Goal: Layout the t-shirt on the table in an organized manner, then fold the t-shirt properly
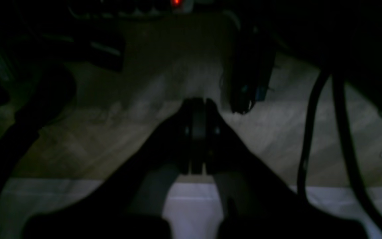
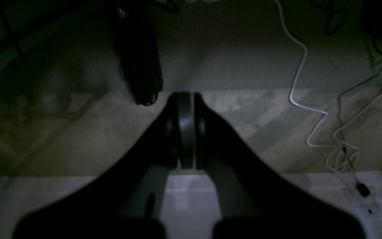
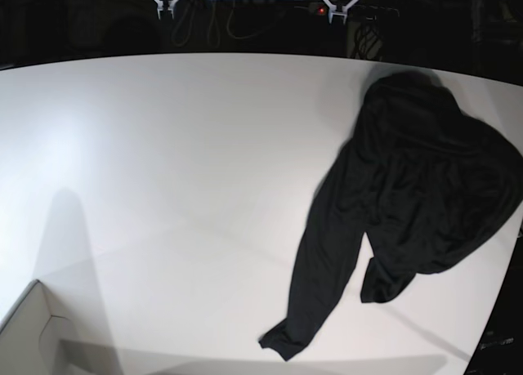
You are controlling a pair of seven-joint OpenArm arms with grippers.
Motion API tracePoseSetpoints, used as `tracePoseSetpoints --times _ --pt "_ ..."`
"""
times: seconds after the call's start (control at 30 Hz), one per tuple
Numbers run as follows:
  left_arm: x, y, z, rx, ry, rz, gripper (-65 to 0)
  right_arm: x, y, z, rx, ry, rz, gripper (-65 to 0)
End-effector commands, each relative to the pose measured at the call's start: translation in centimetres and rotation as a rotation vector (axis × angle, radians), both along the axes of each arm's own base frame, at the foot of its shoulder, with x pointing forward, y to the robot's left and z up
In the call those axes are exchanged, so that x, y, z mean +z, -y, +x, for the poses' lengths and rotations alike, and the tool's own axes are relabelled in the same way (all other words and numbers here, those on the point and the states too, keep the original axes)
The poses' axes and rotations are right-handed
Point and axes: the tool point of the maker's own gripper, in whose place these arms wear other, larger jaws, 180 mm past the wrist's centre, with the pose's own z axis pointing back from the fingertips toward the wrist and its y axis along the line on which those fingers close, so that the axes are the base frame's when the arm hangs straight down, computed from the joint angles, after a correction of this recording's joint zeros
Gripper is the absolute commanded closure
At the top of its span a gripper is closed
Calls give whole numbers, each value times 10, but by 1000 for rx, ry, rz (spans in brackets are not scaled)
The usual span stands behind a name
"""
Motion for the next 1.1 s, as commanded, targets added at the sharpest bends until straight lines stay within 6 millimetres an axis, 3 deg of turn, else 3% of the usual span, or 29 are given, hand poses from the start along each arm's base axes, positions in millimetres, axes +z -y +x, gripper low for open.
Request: tracePoseSetpoints --times 0.0,0.13,0.23,0.47,0.67,0.8,1.0,1.07 --pt "0 -1 2 2 7 3 0 0 2 0 -2 4 1 0" --pt "0 2 -2 -4 1 -1 0 1 0 4 -2 21 3 0" --pt "0 2 1 -7 4 -1 0 2 -2 -7 -1 13 6 0" --pt "0 -3 -8 -10 -50 6 0 2 -4 -1 -9 28 5 0" --pt "0 -4 -7 -10 -49 8 0 2 -15 -3 -12 28 21 0" --pt "1 -6 11 -8 8 10 0 2 -19 -3 -7 27 28 0" --pt "3 -12 7 -4 26 17 0 3 -14 -12 -2 19 23 0" --pt "4 -12 6 -4 26 16 0 4 -14 -7 -1 39 22 0"
